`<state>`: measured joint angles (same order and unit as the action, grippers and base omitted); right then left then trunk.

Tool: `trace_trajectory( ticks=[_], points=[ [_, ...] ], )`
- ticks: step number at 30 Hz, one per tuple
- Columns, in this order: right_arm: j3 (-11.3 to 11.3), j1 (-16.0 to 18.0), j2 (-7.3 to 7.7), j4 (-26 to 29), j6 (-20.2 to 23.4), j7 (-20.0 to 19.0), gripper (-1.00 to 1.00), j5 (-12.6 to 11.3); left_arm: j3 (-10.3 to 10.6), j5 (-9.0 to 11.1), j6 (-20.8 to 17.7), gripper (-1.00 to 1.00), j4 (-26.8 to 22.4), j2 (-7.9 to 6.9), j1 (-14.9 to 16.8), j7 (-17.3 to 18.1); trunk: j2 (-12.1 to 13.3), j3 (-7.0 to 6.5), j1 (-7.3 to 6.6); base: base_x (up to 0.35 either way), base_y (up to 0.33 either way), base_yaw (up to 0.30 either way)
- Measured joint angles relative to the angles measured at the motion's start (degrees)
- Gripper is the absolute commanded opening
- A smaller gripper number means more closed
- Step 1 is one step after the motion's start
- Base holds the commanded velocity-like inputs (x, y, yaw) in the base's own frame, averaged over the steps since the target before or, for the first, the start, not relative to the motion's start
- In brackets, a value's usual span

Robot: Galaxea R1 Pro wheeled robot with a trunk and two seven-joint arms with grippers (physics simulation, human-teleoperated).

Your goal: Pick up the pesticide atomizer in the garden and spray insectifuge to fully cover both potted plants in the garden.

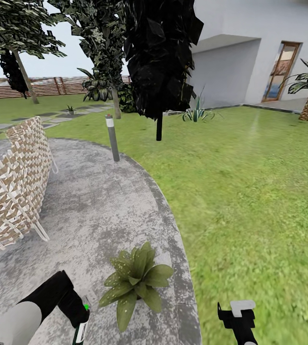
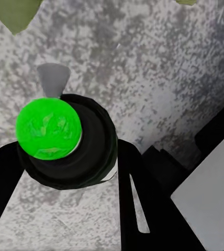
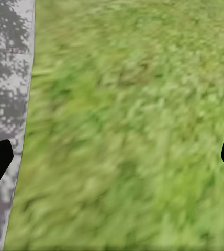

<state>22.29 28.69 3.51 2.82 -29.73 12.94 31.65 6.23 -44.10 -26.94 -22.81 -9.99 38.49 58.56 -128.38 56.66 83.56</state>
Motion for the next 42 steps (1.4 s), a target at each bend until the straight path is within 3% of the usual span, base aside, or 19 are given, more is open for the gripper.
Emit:
trace_trajectory(
  ticks=[1,3,6,8,10,12,14,25,30,35,42],
  points=[
    [0.0,0.0,0.0,0.0,0.0,0.0,1.0,0.0,-0.03,-0.1,0.3,-1.0,0.25,-0.53,0.0,0.09,0.0,0.0,0.0,0.0,0.0,0.0],
    [0.0,0.0,0.0,0.0,0.0,0.0,1.0,0.0,-0.04,-0.05,0.84,-1.0,0.67,-2.95,-0.04,0.13,0.0,0.0,0.0,0.0,0.0,0.0],
    [0.0,0.0,0.0,0.0,0.0,0.0,1.0,0.0,-0.17,0.21,0.9,-1.0,0.71,-4.07,-0.08,0.22,0.0,0.0,0.0,0.0,0.0,0.0],
    [0.0,0.0,0.0,0.0,0.0,0.0,1.0,0.0,-0.32,0.2,0.7,-1.0,0.56,-3.86,-0.09,0.77,0.0,0.0,0.0,0.0,0.0,0.017],
    [0.01,0.0,0.0,0.0,0.0,0.0,1.0,-0.01,-0.13,0.15,0.34,-1.0,-0.15,-3.59,-0.01,2.82,0.0,0.0,0.0,0.0,0.0,0.142],
    [0.01,0.01,0.0,-0.01,0.0,0.0,1.0,-0.01,0.15,-0.3,0.03,-1.0,-0.56,-3.25,0.5,7.1,0.0,0.0,0.0,0.0,0.0,0.243],
    [0.01,0.01,0.0,-0.01,0.0,0.0,1.0,-0.01,0.25,-0.48,-0.04,-1.0,-0.64,-3.21,0.72,8.03,0.0,0.0,0.0,0.0,0.0,0.235],
    [0.0,0.0,0.01,0.06,-0.1,0.02,1.0,0.01,0.42,-1.21,-0.47,-1.0,-1.31,-2.92,1.4,8.44,0.0,0.0,0.0,0.062,-0.244,0.004],
    [-0.01,0.0,0.0,0.02,-0.05,0.02,1.0,0.03,0.42,-2.96,-3.27,-1.0,-2.73,-3.0,1.4,8.46,0.0,0.0,0.02,-0.197,-0.231,0.025],
    [-0.01,0.01,0.0,-0.01,-0.04,0.02,1.0,0.03,0.28,-3.51,-3.58,-1.0,-3.26,-2.96,1.45,8.53,0.0,0.0,0.02,-0.195,-0.204,0.234],
    [-0.01,0.01,0.0,-0.01,0.0,0.03,1.0,0.06,0.3,-3.54,-5.6,-1.0,-5.63,-2.91,1.39,8.55,0.0,0.0,-0.02,0.136,-0.227,0.266]
  ],
)
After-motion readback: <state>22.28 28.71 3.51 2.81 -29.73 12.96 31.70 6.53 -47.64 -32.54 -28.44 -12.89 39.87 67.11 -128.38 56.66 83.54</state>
